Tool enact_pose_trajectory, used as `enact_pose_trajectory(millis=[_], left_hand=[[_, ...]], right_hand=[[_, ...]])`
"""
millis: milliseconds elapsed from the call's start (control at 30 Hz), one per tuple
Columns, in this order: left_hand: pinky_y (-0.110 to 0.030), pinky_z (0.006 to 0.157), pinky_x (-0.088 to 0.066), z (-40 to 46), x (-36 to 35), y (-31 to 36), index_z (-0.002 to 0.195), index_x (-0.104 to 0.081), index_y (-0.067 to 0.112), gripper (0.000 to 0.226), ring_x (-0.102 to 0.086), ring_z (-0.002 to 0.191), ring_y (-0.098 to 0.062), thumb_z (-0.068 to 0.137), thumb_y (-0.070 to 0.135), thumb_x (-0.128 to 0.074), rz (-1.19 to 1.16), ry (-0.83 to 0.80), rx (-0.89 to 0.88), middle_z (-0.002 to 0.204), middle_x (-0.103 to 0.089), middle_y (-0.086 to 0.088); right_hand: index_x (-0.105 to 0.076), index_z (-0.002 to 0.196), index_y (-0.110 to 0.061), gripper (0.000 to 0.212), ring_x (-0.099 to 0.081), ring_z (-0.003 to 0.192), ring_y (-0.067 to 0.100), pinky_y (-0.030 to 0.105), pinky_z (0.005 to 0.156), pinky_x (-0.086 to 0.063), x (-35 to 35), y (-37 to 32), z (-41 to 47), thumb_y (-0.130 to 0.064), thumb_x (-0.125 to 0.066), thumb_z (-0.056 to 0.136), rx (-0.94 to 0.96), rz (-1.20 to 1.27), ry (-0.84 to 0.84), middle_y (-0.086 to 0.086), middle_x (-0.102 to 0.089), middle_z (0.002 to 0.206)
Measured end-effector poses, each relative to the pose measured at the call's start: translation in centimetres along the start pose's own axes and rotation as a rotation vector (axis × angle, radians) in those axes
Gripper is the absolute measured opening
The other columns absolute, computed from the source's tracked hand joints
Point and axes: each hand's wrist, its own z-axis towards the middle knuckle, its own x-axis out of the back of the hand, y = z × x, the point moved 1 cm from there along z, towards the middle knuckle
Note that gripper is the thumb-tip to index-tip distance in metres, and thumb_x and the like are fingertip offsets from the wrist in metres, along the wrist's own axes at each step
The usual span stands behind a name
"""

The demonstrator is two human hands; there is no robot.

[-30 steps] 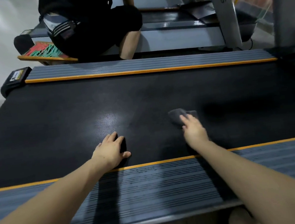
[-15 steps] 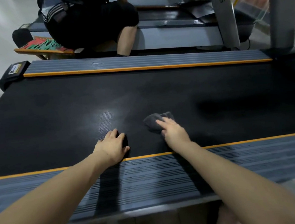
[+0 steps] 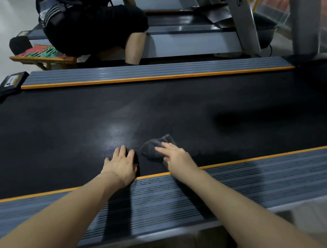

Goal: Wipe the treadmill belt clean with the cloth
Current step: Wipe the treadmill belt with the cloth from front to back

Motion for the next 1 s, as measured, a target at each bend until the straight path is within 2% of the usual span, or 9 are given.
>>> enact_pose_trajectory(millis=[67, 200, 333, 433, 533, 600, 700, 900, 1000], left_hand=[[-0.058, 0.115, -0.030, -0.1, -0.4, -0.3, 0.147, -0.030, 0.022, 0.050, -0.012, 0.154, -0.030, 0.102, 0.041, -0.037, -0.004, 0.013, -0.007, 0.163, -0.018, -0.010], [-0.056, 0.120, -0.025, -0.3, -0.7, -0.6, 0.153, -0.025, 0.024, 0.053, -0.008, 0.156, -0.028, 0.103, 0.040, -0.032, 0.010, 0.030, -0.027, 0.168, -0.010, -0.010], [-0.056, 0.120, -0.025, 0.0, -0.6, -0.5, 0.154, -0.023, 0.023, 0.054, -0.007, 0.156, -0.029, 0.103, 0.038, -0.033, 0.005, 0.001, -0.023, 0.168, -0.009, -0.010], [-0.053, 0.112, -0.037, 0.2, -0.3, -0.5, 0.147, -0.031, 0.022, 0.051, -0.017, 0.152, -0.029, 0.099, 0.039, -0.038, 0.014, -0.023, -0.007, 0.160, -0.022, -0.011], [-0.049, 0.103, -0.045, 0.3, 0.2, -0.4, 0.137, -0.037, 0.022, 0.045, -0.028, 0.143, -0.027, 0.096, 0.039, -0.042, 0.012, -0.007, -0.004, 0.150, -0.033, -0.008], [-0.049, 0.105, -0.044, 0.0, 0.5, -0.5, 0.139, -0.036, 0.024, 0.046, -0.024, 0.147, -0.025, 0.096, 0.039, -0.040, 0.000, 0.002, -0.012, 0.155, -0.029, -0.006], [-0.047, 0.111, -0.039, -0.8, 0.7, -0.9, 0.149, -0.031, 0.028, 0.051, -0.018, 0.152, -0.022, 0.099, 0.038, -0.038, 0.004, -0.005, -0.032, 0.163, -0.021, -0.002], [-0.048, 0.109, -0.040, -1.9, 1.1, -1.3, 0.150, -0.032, 0.034, 0.050, -0.023, 0.148, -0.023, 0.100, 0.038, -0.039, 0.010, -0.006, -0.008, 0.160, -0.024, 0.002], [-0.048, 0.110, -0.038, -1.8, 1.4, -1.6, 0.148, -0.035, 0.034, 0.048, -0.024, 0.147, -0.024, 0.100, 0.036, -0.040, -0.021, -0.005, -0.018, 0.160, -0.026, 0.001]], right_hand=[[-0.061, 0.134, -0.029, 0.051, -0.042, 0.140, 0.021, 0.027, 0.117, -0.028, 2.2, 2.7, 0.0, -0.005, -0.056, 0.089, -0.028, -0.058, 0.039, 0.002, -0.048, 0.150], [-0.056, 0.139, -0.028, 0.051, -0.042, 0.138, 0.022, 0.026, 0.113, -0.028, 7.9, 8.3, -0.8, -0.007, -0.055, 0.093, -0.302, -0.151, 0.159, 0.001, -0.043, 0.154], [-0.051, 0.143, -0.026, 0.051, -0.037, 0.140, 0.024, 0.030, 0.112, -0.031, 7.3, 6.6, -0.3, -0.009, -0.055, 0.095, -0.436, -0.158, 0.137, 0.002, -0.038, 0.156], [-0.053, 0.140, -0.025, 0.048, -0.035, 0.141, 0.025, 0.034, 0.111, -0.030, 3.6, 1.9, 0.1, -0.025, -0.061, 0.093, -0.303, -0.138, 0.097, 0.004, -0.040, 0.154], [-0.059, 0.136, -0.029, 0.041, -0.034, 0.143, 0.019, 0.033, 0.115, -0.025, 0.9, -2.3, -0.1, -0.036, -0.059, 0.095, -0.089, -0.047, -0.035, -0.003, -0.045, 0.152], [-0.064, 0.129, -0.035, 0.033, -0.035, 0.142, 0.012, 0.035, 0.118, -0.023, 0.5, -3.0, -0.1, -0.037, -0.058, 0.096, -0.001, 0.031, -0.120, -0.009, -0.050, 0.148], [-0.066, 0.123, -0.042, 0.031, -0.038, 0.139, 0.004, 0.037, 0.117, -0.029, 0.8, -2.0, -0.4, -0.043, -0.061, 0.092, 0.032, 0.074, -0.147, -0.017, -0.052, 0.144], [-0.069, 0.118, -0.043, 0.032, -0.044, 0.134, 0.003, 0.032, 0.116, -0.030, 1.4, -1.8, -0.3, -0.039, -0.071, 0.086, 0.078, 0.100, -0.228, -0.018, -0.056, 0.139], [-0.065, 0.125, -0.042, 0.042, -0.042, 0.135, -0.001, 0.031, 0.117, -0.029, 1.4, -1.6, -0.3, -0.031, -0.074, 0.086, 0.133, 0.129, -0.293, -0.015, -0.057, 0.140]])
